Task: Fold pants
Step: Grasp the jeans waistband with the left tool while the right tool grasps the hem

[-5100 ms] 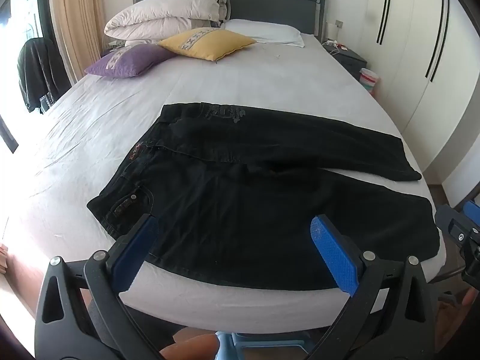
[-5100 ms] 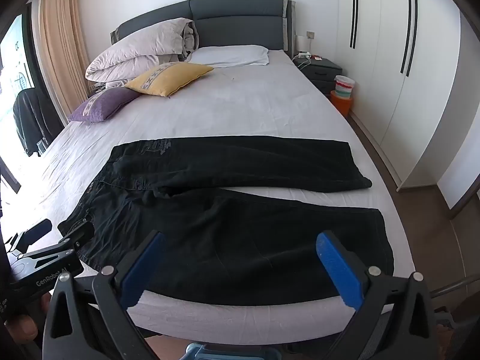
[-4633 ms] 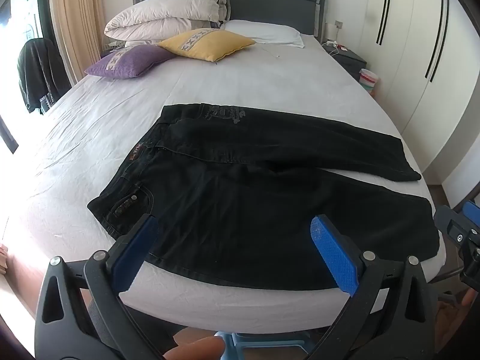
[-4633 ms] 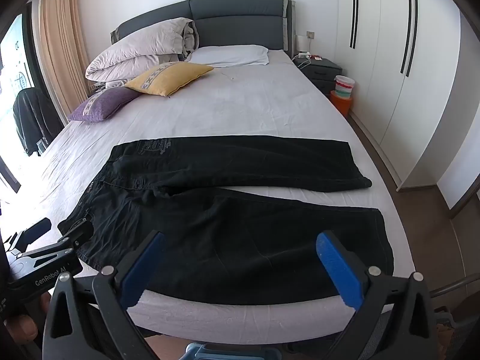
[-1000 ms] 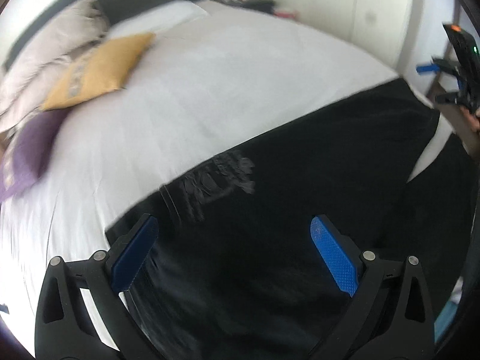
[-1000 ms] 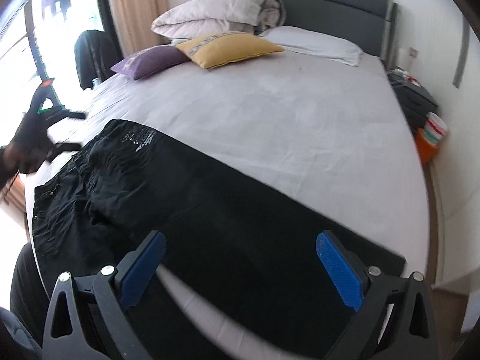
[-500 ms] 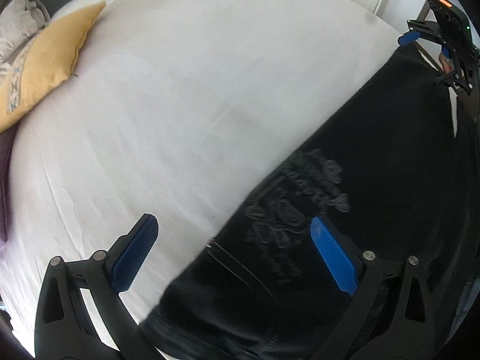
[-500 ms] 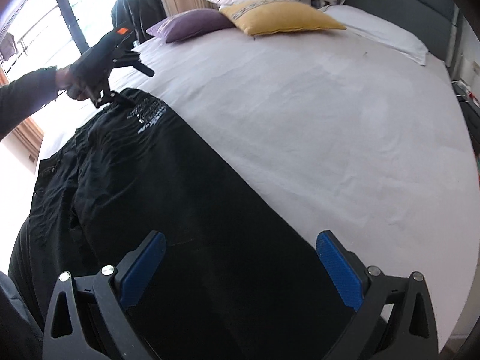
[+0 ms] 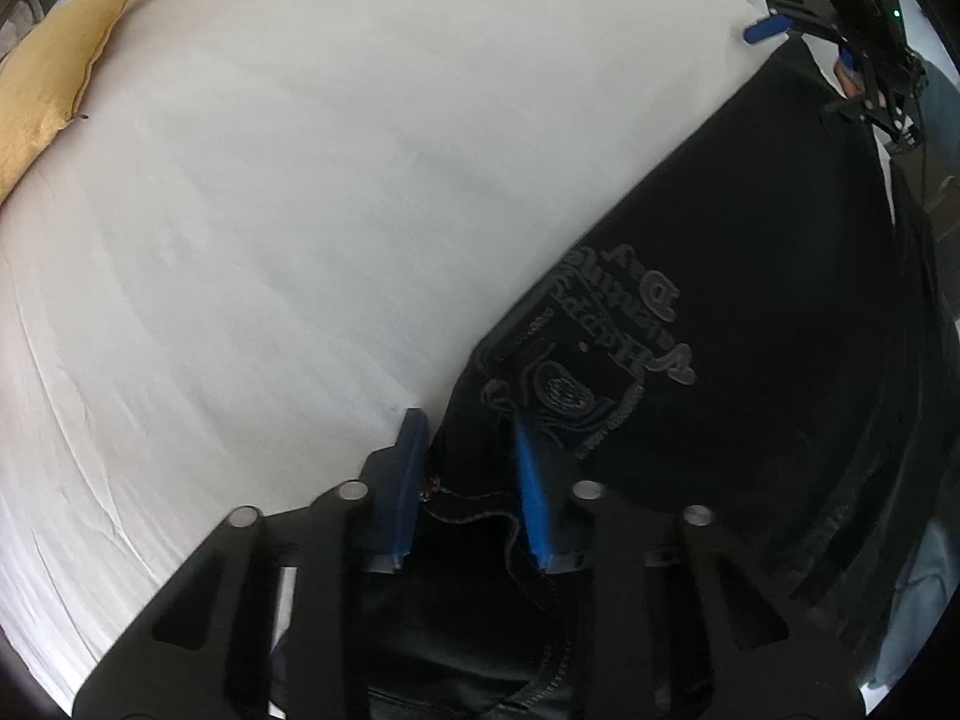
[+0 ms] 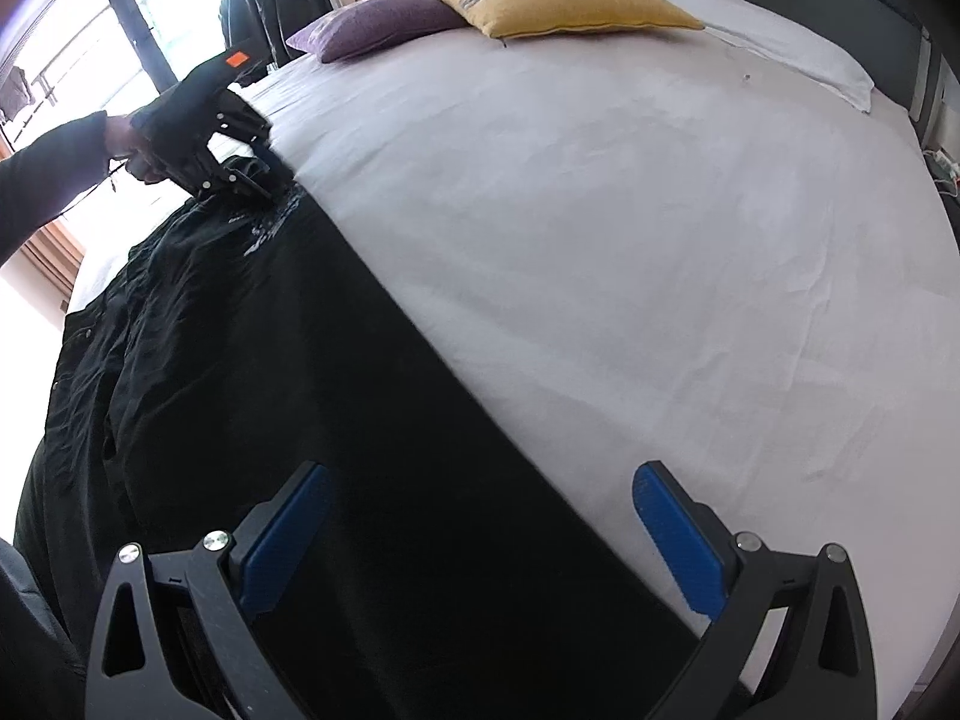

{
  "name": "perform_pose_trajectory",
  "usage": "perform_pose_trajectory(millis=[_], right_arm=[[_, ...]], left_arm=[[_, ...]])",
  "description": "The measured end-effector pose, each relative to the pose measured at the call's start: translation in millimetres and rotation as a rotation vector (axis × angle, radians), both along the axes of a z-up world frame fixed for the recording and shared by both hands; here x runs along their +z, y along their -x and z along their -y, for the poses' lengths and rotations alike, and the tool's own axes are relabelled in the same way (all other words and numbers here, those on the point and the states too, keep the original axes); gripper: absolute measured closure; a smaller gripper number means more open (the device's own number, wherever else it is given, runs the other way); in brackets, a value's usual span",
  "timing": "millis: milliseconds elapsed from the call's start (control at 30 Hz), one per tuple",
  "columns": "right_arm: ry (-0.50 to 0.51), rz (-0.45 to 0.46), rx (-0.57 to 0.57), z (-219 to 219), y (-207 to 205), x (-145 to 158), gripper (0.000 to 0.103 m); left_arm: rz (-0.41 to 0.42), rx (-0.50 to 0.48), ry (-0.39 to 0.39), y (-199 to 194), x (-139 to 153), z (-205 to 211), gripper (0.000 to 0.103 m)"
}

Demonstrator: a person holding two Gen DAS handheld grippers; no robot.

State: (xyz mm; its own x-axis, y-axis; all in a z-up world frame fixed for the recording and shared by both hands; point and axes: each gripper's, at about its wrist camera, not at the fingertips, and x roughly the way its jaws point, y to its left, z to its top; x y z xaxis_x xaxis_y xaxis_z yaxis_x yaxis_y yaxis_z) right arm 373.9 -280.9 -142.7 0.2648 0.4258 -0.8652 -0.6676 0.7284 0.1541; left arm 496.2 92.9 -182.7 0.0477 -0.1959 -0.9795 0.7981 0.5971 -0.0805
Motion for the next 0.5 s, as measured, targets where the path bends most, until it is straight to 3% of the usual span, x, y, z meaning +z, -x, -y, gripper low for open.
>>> perform_pose_trajectory(millis=[233,300,367,500], right_arm=[[0.05,0.05,0.033,-10,-13,2,0.0],[0.063,0.045,0.041,-11,-17,-2,0.006],[0.06,0.012,0.053,-10,-23,-7,0.023],[0.057,-0.025,0.068,-6,-31,-15,0.029]], left_arm=[[0.134,0.0,-0.034,34,13,0,0.081],[0.172,-0.002,-0.028,49,17,-3,0.081],[0.205,-0.008,-0.021,60,21,-8,0.082],[0.262,-0.021,-0.004,86,24,-19,0.095]])
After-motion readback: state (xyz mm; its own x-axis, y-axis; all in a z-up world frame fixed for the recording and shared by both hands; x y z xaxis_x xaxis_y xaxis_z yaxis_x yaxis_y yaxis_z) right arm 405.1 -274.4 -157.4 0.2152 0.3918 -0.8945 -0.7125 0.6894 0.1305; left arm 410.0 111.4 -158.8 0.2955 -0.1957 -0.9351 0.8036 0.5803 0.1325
